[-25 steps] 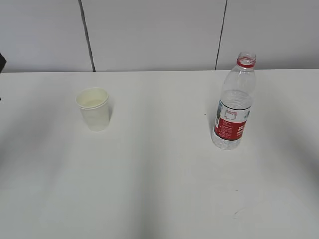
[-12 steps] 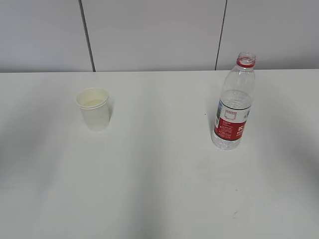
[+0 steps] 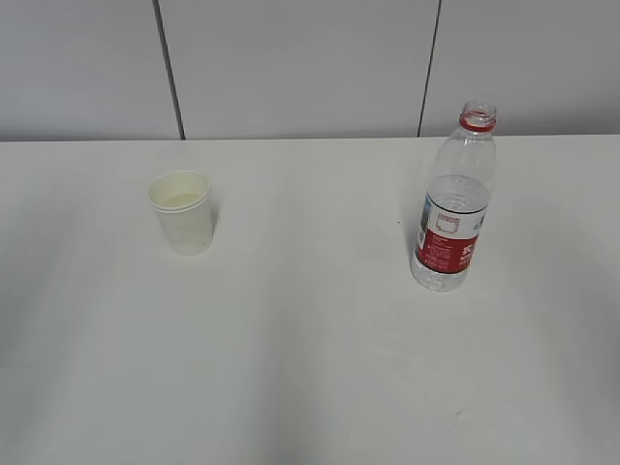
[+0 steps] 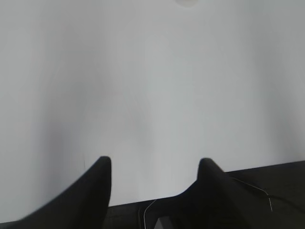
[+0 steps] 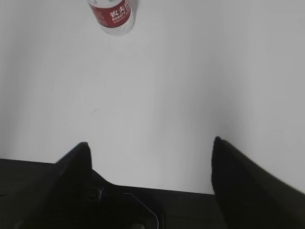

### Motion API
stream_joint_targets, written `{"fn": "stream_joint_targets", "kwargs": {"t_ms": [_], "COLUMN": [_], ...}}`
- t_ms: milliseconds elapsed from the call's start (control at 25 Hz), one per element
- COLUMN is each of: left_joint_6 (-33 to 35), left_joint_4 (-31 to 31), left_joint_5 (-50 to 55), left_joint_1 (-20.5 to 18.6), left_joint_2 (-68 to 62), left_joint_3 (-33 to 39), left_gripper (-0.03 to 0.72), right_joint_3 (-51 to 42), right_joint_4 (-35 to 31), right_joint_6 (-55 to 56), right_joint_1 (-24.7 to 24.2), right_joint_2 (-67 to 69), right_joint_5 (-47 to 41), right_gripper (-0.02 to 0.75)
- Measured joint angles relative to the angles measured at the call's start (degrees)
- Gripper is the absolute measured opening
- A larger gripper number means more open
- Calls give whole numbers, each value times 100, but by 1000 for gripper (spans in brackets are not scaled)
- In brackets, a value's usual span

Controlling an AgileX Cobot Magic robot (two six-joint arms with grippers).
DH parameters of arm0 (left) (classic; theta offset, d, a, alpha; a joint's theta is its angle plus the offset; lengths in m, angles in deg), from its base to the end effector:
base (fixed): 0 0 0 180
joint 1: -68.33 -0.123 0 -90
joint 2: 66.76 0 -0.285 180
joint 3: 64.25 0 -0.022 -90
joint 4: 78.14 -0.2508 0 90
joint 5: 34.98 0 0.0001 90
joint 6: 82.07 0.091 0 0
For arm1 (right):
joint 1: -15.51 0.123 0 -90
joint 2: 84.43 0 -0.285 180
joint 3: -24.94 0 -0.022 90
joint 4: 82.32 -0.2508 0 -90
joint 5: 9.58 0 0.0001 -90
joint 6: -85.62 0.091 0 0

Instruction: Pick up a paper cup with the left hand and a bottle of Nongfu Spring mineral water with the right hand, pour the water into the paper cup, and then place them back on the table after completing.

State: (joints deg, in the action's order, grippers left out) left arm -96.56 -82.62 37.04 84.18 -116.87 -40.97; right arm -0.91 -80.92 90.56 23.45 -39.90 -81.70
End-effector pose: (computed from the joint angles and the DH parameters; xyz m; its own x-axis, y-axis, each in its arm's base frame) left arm 0.1007 -0.0216 0.3597 -0.8234 -0.0013 -0.5675 0.0463 0.9965 -0.0693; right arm 0.0805 0.0091 0.3556 -0.7930 -0.0312 -0.6084 -0.0619 0.9976 0.0295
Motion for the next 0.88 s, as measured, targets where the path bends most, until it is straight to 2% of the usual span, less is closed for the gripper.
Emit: {"fn": "stream_joint_targets", "kwargs": {"t_ms": [360,880], "left_joint_6": [73,396], "left_joint_4": [-88,88], "left_joint_5": [-133,-455], "left_joint_1": [0,0], "left_joint_2": [2054,4143], "left_joint_3": [1136,2154], "left_gripper": [353,342], "right_joint_3": [-977,-1863], "right_joint_4": [-22,-22], "right_joint_6": [-464,-1192], "right_joint_1": [0,0], "right_joint_2": [-1334,-2893], "right_joint_5": [-24,598], "right_gripper": [573,573]}}
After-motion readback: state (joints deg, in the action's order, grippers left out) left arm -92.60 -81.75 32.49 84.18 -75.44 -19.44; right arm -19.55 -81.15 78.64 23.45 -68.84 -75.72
